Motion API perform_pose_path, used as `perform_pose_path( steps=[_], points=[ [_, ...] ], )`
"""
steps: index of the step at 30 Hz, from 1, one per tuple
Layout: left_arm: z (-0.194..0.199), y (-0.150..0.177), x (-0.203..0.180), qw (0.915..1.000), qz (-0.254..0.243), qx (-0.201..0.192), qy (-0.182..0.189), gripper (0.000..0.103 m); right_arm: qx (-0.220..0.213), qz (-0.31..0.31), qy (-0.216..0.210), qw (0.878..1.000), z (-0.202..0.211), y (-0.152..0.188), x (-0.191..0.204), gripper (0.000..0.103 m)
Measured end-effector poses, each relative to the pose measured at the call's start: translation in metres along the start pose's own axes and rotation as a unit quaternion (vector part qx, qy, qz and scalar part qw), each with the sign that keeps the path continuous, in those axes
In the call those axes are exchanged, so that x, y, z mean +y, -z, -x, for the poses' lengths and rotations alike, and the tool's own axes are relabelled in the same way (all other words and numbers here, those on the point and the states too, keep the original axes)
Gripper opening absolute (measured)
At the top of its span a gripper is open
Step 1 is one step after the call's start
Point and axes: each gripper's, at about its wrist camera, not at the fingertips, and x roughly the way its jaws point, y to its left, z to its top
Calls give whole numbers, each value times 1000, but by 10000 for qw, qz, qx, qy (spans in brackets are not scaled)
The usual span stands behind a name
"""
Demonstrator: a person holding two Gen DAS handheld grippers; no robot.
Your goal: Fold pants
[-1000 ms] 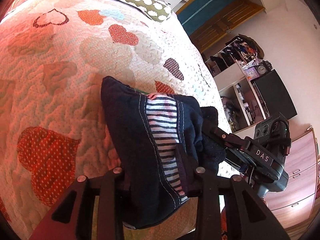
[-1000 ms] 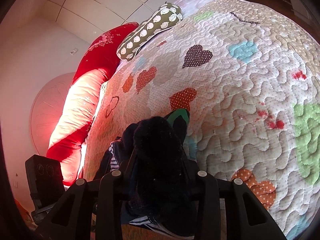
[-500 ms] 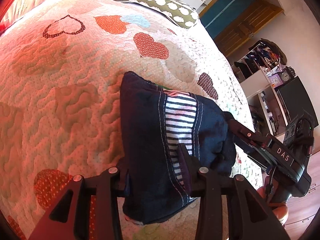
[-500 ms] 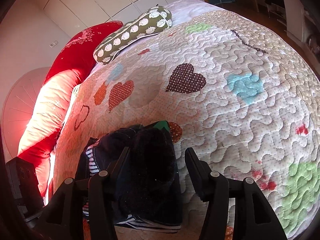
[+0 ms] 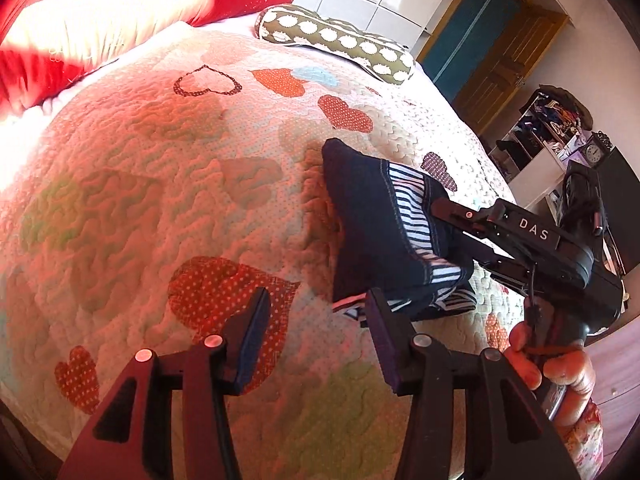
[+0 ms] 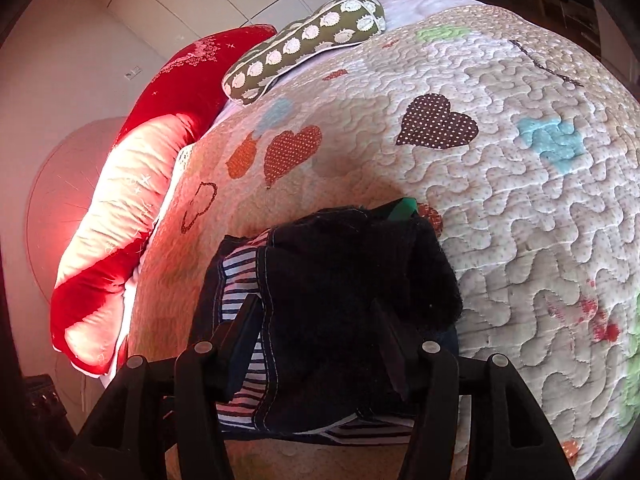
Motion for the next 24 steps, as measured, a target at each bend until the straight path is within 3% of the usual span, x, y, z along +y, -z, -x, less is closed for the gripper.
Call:
perform_pose_path(
  steps=[6, 9, 17, 19, 24],
  points=[
    [44, 14, -6, 9971, -130, -659, -354, 55, -475, 121, -39, 9988, 53, 17, 11, 65],
    [68, 23, -17, 9916, -283, -1099, -627, 61, -677, 223, 232, 9972, 80, 40, 14, 65],
    [142, 56, -55, 9568, -695, -2539, -1236, 94, -1233, 345, 459, 9907, 139, 107, 16, 67],
    [155, 63, -62, 9520, -695, -2708, -1246, 97, -1316, 398, 459, 9894, 152, 119, 20, 70],
    [174, 79, -75, 9508, -713, -2730, -1279, 99, -1476, 594, 644, 9852, 174, 143, 28, 72]
  ],
)
